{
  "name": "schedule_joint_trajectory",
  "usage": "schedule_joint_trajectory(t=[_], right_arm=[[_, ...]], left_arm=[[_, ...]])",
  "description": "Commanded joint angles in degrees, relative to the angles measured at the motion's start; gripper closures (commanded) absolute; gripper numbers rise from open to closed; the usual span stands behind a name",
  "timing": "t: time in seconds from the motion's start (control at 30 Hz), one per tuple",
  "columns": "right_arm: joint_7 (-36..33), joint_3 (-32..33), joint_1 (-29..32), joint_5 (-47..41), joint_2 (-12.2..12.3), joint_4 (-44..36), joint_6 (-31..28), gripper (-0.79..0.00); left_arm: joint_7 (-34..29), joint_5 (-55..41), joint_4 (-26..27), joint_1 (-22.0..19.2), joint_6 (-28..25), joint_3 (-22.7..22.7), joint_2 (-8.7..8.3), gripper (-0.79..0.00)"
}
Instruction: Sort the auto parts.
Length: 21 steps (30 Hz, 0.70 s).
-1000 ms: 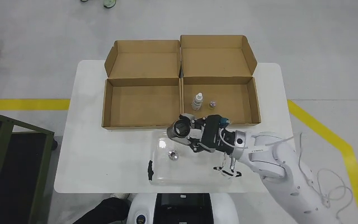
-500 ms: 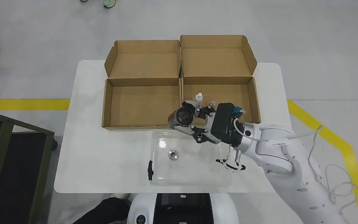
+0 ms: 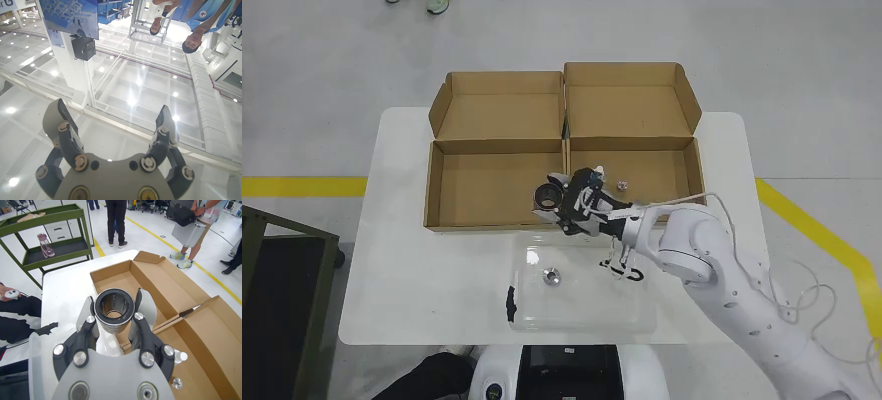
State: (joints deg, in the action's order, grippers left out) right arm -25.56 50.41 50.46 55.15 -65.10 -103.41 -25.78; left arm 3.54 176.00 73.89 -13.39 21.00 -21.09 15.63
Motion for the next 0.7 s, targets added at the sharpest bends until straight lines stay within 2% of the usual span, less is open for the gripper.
schedule_joint_trajectory(t=[0.0,0.3,0.67], right_arm=[[-0.6,-2.0,-2.4,0.3,-0.8,2.4,1.2,0.000],[-1.5,-9.7,-9.6,0.5,-4.6,12.8,5.2,0.000],[-2.6,-13.5,-12.4,2.0,-7.6,21.4,8.1,0.000]], left_arm=[[0.0,0.0,0.0,0.0,0.0,0.0,0.00,-0.785],[0.0,0.0,0.0,0.0,0.0,0.0,0.00,-0.785],[0.0,0.0,0.0,0.0,0.0,0.0,0.00,-0.785]])
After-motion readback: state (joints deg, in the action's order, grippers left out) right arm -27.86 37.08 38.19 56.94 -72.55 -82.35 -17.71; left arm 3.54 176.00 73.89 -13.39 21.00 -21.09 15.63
